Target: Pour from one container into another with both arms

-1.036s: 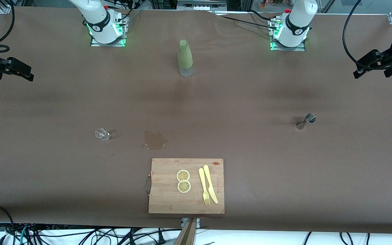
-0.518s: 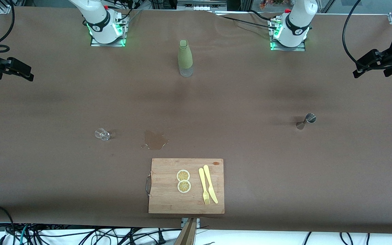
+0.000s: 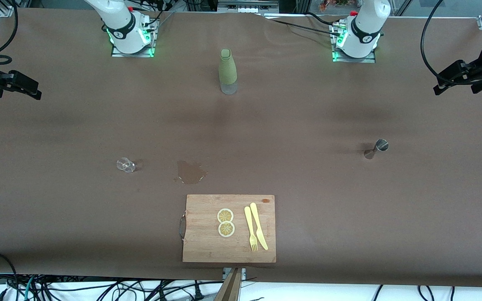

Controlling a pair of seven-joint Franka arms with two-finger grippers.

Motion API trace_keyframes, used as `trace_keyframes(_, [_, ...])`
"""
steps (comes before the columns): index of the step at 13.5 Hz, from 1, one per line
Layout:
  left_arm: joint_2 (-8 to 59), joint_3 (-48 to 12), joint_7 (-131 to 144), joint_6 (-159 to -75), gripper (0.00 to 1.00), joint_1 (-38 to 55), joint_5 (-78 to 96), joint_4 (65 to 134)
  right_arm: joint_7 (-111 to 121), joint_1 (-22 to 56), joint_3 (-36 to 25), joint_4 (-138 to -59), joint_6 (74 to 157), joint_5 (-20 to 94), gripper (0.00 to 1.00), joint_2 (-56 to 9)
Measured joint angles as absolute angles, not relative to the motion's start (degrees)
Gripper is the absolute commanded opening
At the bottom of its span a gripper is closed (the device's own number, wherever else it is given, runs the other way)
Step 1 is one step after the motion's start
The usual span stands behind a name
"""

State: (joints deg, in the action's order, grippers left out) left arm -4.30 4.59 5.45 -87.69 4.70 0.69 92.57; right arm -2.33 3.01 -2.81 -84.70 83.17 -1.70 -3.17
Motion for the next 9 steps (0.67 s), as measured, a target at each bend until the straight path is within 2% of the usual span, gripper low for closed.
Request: trace_keyframes(9, [-4.3,4.59,2.86,-87.31,1.0,4.68,0.42,92.57,-2.33,2.98,-2.83,-84.7,83.17,-1.7,1.0,-3.17])
